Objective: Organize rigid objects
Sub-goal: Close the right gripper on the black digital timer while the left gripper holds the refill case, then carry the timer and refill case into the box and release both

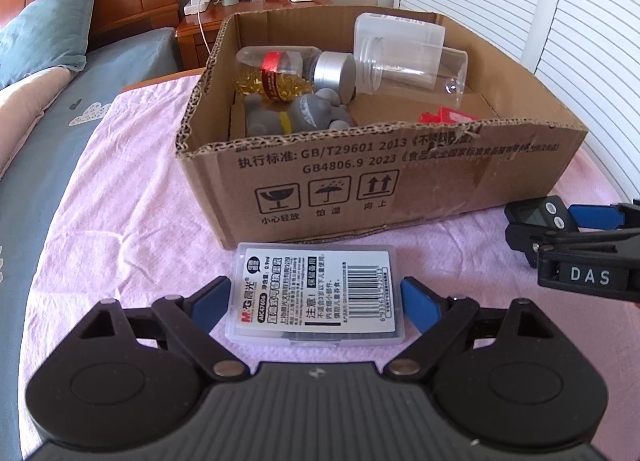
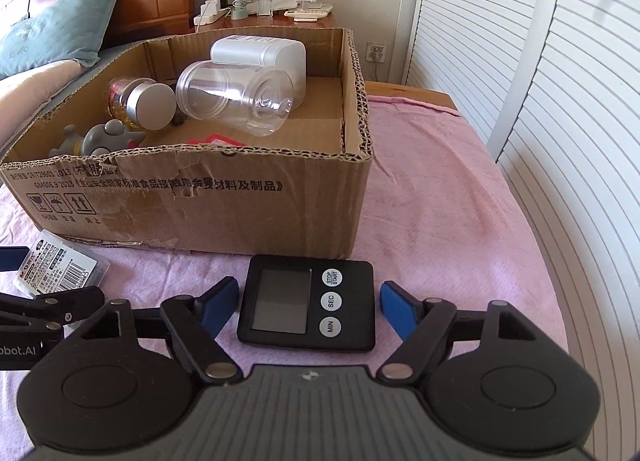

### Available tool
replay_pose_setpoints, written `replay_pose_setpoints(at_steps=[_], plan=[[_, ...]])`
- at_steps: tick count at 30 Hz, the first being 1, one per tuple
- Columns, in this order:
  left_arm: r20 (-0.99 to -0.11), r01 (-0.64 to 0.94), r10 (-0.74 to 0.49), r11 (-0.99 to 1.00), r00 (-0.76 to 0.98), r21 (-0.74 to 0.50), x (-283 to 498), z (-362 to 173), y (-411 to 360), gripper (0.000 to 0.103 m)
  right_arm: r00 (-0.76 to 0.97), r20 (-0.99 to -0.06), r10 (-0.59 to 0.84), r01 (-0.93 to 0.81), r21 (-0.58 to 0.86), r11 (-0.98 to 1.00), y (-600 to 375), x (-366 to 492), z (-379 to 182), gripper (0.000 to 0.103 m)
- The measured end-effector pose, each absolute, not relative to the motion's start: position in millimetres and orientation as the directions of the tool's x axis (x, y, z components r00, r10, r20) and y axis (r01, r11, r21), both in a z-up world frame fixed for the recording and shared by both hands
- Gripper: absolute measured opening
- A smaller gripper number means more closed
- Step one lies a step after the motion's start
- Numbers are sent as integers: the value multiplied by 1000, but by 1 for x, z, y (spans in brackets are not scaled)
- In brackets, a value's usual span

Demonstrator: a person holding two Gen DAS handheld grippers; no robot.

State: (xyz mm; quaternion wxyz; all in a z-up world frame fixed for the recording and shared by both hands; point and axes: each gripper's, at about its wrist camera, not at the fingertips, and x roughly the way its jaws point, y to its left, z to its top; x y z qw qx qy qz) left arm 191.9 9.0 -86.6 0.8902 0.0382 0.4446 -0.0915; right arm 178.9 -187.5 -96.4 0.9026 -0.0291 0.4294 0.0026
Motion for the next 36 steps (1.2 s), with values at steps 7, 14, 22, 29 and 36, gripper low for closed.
replay_pose_setpoints(at_steps=[7, 14, 22, 29, 36], plan=[[-806, 247, -154, 969, 572, -10, 186, -84, 9, 89, 614, -789, 0, -46, -35, 998, -193, 174, -93, 74], [-818, 331, -194, 944, 542, -5, 174, -77, 11, 89, 602, -797, 47, -116, -29, 993, -196, 157, -80, 74], [-821, 411, -250, 911, 514, -20, 162, -56, 19, 89, 628, -770, 112, -197, -18, 980, -199, 138, -39, 74], [-800, 457, -289, 889, 526, -21, 153, -24, 27, 89, 698, -693, 180, -257, -8, 966, -189, 157, 10, 74], [-774, 455, -280, 890, 568, 12, 155, -2, 35, 89, 648, -730, 217, -307, 11, 952, -158, 220, -4, 74]])
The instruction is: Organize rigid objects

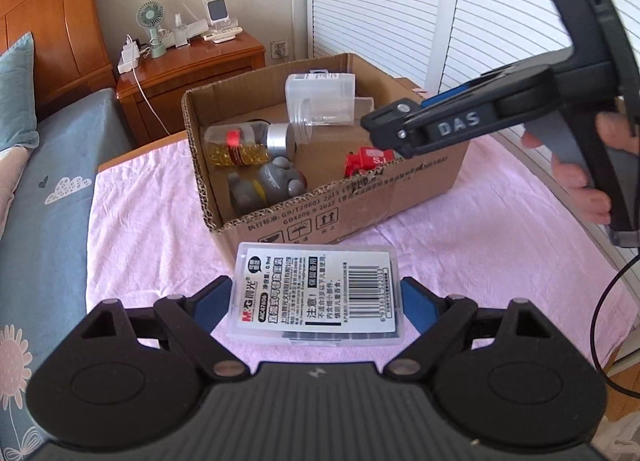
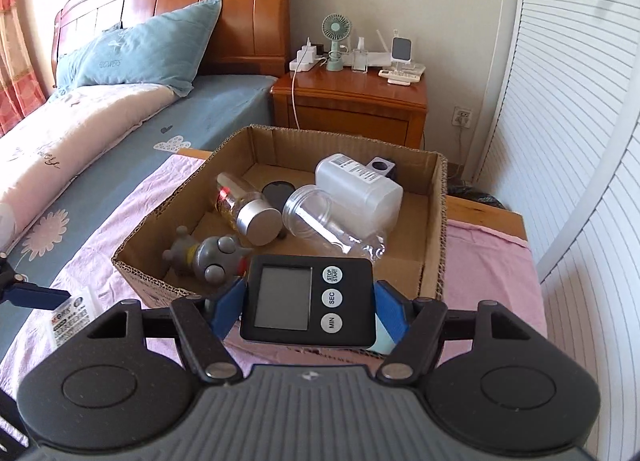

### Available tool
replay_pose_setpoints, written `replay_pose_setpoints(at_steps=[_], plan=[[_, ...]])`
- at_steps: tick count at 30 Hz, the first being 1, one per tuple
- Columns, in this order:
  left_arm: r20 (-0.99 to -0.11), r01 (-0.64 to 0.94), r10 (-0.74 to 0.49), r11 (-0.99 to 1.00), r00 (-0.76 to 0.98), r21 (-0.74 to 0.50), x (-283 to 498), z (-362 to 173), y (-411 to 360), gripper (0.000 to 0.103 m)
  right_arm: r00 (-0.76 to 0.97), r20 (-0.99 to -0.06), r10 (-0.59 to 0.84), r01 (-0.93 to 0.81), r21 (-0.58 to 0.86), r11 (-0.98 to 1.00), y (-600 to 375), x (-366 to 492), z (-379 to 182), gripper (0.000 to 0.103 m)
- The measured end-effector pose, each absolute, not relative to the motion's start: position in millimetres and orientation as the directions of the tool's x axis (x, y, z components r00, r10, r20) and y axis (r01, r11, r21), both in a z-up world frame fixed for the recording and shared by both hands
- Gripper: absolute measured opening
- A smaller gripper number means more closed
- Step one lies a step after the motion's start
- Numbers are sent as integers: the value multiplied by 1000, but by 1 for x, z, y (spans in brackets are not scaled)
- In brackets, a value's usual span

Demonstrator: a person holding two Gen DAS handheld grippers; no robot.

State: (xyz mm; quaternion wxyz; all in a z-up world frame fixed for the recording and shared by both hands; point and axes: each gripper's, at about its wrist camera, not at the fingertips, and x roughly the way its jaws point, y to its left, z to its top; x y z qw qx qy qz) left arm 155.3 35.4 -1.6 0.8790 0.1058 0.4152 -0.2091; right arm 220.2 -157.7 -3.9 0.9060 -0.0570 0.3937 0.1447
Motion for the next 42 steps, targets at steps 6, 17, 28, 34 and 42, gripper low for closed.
replay_pose_setpoints(at_steps=[6, 17, 28, 34, 42], plan=[[-766, 428, -258, 903, 589, 25, 164, 5, 44, 89, 609, -758, 232, -314, 38, 949, -137, 250, -26, 74], [-737, 416, -242, 908, 631, 58, 188, 21, 42, 89, 656, -712, 252, -267, 93, 959, -150, 239, -12, 103], [-732, 406, -264, 914, 628, 19, 292, 27, 8, 89, 654, -747, 120, -133, 42, 990, -179, 184, -4, 103], [-750, 363, -224, 932, 623, 23, 344, 4, -9, 89, 652, -753, 91, -113, 23, 993, -182, 174, -5, 103], [-672, 290, -199, 957, 713, 25, 329, 21, 4, 97, 662, -741, 112, -103, 58, 993, -189, 166, 2, 103]])
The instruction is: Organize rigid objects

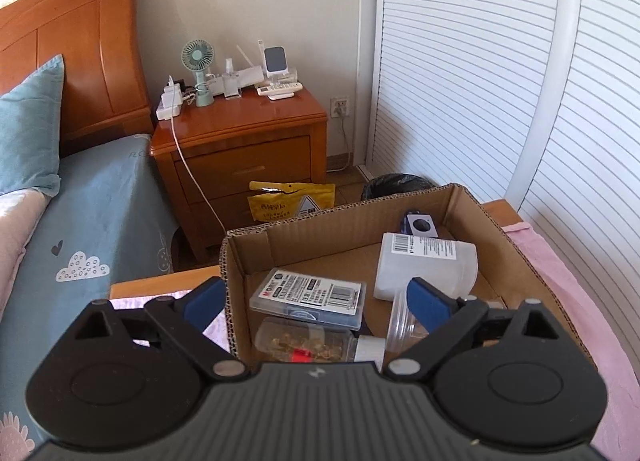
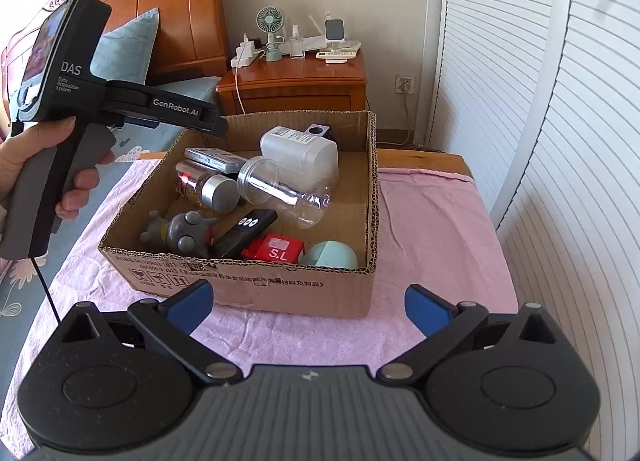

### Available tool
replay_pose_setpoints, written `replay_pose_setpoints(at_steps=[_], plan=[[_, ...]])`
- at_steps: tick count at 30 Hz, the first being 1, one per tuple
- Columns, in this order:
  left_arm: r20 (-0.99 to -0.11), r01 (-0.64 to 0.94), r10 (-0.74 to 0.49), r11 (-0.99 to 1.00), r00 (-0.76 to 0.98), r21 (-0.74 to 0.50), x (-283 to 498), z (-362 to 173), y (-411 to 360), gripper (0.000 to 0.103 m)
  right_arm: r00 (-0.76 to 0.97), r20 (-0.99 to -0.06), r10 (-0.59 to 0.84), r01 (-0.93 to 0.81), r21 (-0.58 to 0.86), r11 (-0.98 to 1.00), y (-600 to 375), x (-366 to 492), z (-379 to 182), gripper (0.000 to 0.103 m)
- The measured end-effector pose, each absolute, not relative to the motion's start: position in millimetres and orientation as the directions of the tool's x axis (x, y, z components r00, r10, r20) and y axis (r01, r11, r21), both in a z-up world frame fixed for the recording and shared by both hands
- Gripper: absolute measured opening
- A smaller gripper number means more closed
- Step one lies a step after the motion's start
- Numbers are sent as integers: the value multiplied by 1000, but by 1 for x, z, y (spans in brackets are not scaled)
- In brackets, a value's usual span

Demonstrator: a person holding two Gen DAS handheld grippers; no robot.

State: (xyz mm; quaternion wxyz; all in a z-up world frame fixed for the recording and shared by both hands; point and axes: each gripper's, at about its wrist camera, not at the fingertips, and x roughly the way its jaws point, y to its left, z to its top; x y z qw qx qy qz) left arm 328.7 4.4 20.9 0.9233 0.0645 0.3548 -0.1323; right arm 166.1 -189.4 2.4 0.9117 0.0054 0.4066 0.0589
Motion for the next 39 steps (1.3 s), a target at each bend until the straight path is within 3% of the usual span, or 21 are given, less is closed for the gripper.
replay_pose_setpoints(at_steps=[6, 12, 18, 23, 39], plan=[[-642, 278, -173, 958, 747, 65, 280, 43, 11, 97, 652, -753, 88, -81, 47, 996, -186, 160, 3, 103], [-685, 250, -139, 966, 715, 64, 203, 51, 14, 98, 617, -787, -18, 13, -13, 1000, -185, 151, 1, 103], [-689, 215, -80, 970, 720, 112, 147, 44, 2, 98, 600, -800, -12, 53, 25, 998, -191, 131, 4, 103], [-719, 197, -111, 980, 686, 36, 128, 38, -1, 98, 613, -790, -27, 59, 12, 998, -188, 113, 11, 103], [-719, 150, -70, 988, 692, 48, 118, 40, -1, 98, 634, -772, -46, 56, -13, 998, -185, 99, 19, 103]])
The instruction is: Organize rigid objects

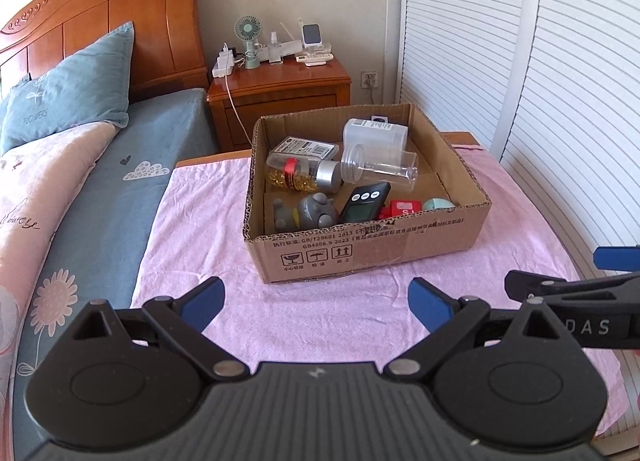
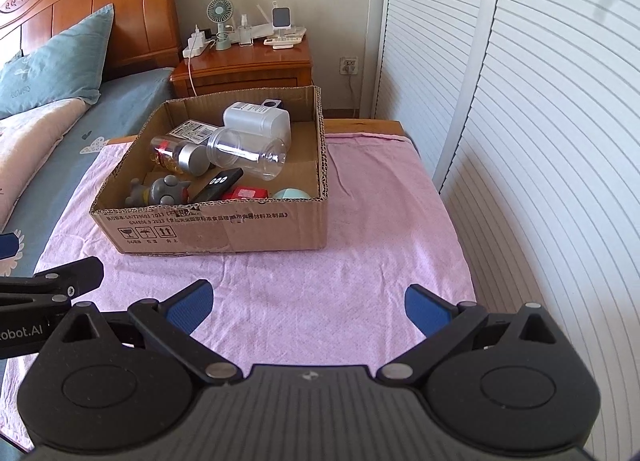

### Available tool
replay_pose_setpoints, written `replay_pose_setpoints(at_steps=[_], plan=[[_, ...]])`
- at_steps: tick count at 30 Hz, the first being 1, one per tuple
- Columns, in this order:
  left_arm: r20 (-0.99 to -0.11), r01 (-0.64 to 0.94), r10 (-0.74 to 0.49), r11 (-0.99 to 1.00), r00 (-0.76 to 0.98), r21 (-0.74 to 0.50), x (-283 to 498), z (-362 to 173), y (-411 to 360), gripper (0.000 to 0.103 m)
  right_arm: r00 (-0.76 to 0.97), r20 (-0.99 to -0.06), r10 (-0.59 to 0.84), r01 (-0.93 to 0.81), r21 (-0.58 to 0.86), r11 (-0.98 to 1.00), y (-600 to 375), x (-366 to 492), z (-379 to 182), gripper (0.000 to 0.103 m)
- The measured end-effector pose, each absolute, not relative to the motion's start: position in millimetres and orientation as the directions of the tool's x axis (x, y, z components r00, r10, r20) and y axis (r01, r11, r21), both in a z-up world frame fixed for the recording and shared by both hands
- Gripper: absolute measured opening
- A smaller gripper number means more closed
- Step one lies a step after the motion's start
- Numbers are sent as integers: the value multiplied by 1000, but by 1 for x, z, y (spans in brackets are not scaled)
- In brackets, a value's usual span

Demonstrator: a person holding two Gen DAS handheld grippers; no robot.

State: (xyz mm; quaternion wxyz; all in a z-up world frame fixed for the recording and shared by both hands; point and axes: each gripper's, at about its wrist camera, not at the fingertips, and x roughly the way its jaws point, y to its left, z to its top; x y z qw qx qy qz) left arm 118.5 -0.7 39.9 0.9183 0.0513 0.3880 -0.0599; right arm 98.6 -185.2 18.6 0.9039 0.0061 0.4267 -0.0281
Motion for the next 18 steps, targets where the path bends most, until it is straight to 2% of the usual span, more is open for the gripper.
replay_pose_setpoints(at_steps=[18], plan=[[-733, 141, -50, 988, 679, 64, 118, 37, -2, 98, 639, -767, -58, 60, -26, 998, -184, 98, 20, 103]])
